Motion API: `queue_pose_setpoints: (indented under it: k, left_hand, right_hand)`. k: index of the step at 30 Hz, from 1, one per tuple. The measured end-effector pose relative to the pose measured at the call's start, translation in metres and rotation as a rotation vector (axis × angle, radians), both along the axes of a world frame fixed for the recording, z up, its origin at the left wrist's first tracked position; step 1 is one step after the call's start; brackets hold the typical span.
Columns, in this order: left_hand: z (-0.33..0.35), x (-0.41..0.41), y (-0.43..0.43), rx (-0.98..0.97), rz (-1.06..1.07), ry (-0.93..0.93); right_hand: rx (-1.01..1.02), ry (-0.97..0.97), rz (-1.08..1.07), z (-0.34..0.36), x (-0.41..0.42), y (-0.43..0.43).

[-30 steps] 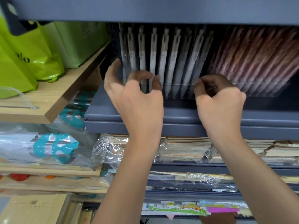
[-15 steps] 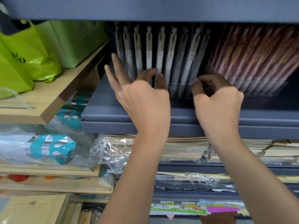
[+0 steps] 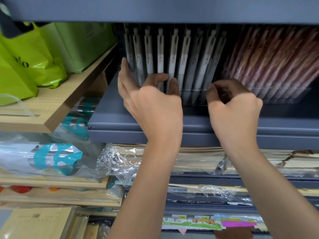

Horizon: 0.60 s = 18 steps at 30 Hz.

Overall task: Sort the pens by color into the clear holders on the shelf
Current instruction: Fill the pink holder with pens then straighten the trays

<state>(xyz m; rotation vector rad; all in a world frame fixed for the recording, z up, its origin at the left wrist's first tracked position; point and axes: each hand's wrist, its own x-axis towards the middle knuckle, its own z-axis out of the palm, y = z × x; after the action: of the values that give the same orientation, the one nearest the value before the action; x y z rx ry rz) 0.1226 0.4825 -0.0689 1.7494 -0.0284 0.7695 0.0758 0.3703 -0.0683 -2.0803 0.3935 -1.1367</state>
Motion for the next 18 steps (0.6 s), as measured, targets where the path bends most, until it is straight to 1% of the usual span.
queue_pose_setpoints:
  k: [5, 7, 9, 10, 13, 18]
  left_hand:
    - [0.002, -0.012, 0.004, -0.011, 0.004, 0.02]
    - [0.001, -0.02, 0.004, 0.015, 0.05, -0.067]
    - [0.0, -0.027, 0.0, 0.095, 0.106, -0.177]
    - [0.001, -0.029, -0.004, 0.116, 0.095, -0.192]
    - [0.01, -0.029, -0.01, 0.169, 0.017, -0.111]
    - [0.013, -0.018, -0.011, 0.187, 0.012, -0.052]
  right_hand:
    - [0.009, 0.004, 0.013, 0.0, 0.0, -0.001]
    - [0.001, 0.004, 0.011, -0.001, -0.001, -0.001]
    - [-0.006, 0.009, 0.011, 0.0, -0.002, 0.0]
    - [-0.01, 0.012, 0.01, 0.0, -0.002, 0.0]
    - [-0.013, 0.012, 0.004, 0.0, -0.002, 0.0]
    - [-0.017, 0.006, -0.002, -0.001, 0.0, 0.0]
